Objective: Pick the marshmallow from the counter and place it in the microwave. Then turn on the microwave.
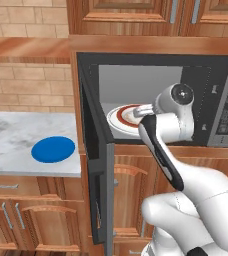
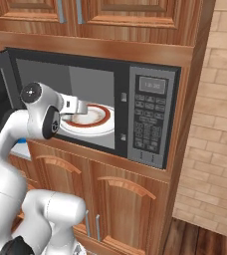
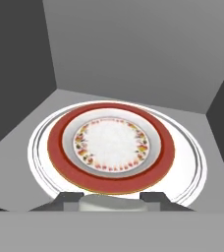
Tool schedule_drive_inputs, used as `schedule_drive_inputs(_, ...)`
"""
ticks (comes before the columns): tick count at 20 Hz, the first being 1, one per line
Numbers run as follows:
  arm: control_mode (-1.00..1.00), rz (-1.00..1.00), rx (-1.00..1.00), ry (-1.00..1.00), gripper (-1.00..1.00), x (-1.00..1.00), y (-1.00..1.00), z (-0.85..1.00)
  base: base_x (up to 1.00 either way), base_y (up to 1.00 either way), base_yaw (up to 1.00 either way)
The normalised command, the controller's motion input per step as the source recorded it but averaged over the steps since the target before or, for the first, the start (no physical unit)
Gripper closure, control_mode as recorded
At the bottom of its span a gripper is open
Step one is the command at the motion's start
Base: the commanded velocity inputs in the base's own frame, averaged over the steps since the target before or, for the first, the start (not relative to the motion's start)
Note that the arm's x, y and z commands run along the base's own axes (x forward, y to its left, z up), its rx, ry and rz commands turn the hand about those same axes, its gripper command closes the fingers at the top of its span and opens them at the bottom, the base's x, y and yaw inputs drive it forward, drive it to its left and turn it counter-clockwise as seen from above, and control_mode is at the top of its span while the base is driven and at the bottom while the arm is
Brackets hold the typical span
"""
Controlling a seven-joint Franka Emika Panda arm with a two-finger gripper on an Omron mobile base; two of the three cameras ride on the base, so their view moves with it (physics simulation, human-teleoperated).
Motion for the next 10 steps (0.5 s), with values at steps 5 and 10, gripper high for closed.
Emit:
schedule_drive_inputs(5,-1.0,0.0,0.0,0.0,1.0,0.18,0.0,-0.01,0.0,0.0,0.0)
schedule_drive_inputs(10,-1.0,-0.01,0.0,0.01,1.0,0.15,0.0,-0.04,0.0,0.0,0.0)
